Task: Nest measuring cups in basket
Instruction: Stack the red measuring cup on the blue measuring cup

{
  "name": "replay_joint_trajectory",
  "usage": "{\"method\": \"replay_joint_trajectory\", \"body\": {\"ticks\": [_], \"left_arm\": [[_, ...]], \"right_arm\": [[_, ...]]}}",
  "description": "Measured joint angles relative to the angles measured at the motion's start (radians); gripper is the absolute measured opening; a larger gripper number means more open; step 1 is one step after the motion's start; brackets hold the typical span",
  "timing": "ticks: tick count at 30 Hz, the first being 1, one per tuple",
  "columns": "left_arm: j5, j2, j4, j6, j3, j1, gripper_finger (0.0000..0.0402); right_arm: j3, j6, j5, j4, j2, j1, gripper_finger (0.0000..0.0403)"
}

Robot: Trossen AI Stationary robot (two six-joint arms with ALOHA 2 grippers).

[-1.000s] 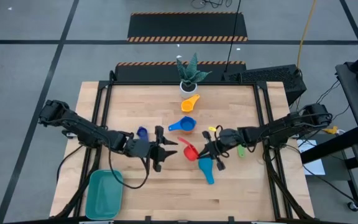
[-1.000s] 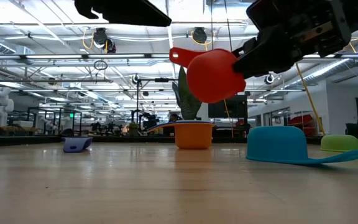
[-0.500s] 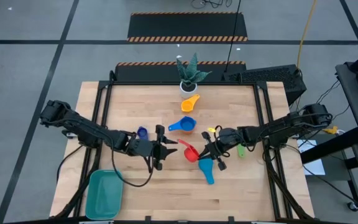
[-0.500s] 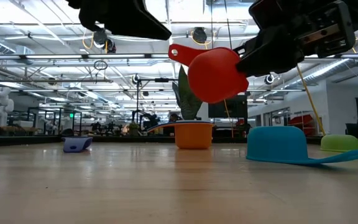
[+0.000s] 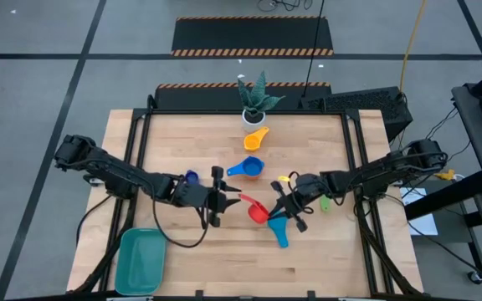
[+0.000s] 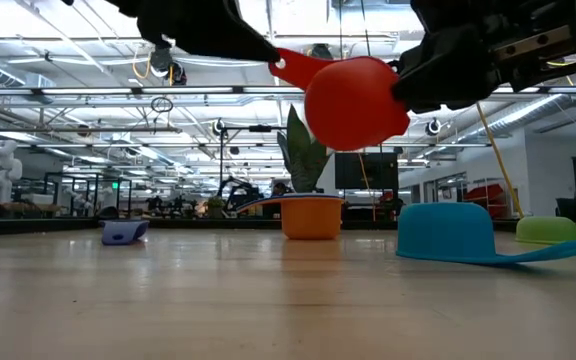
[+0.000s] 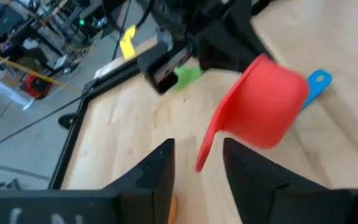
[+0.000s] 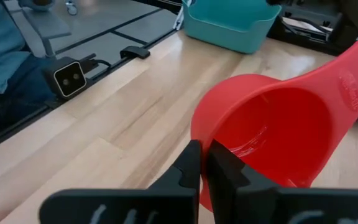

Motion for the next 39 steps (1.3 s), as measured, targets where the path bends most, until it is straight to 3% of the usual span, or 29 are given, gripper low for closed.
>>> {"method": "replay_joint_trajectory", "body": {"ticks": [4,8,26,34,39], "left_arm": [[0.041,0.000,0.022,0.002,0.000,0.001,0.0172],[0.083,0.000,0.021,0.014,0.000,0.004,0.0171],[0.129,0.000,0.049,0.067,-0.001,0.019,0.0015],[0.124,0.000,0.068,0.084,-0.001,0.015,0.0007],[0.075,0.000,0.067,0.094,-0.001,0.014,0.0006]], "right_arm": [[0.000,-0.026,0.000,0.004,0.000,0.008,0.0000],[0.000,-0.048,-0.004,0.011,0.000,0.012,0.0000],[0.000,-0.070,-0.053,0.057,0.000,0.013,0.0000],[0.000,-0.044,-0.044,0.060,0.000,0.013,0.0026],[0.000,0.006,0.016,0.061,0.000,0.013,0.0049]]}}
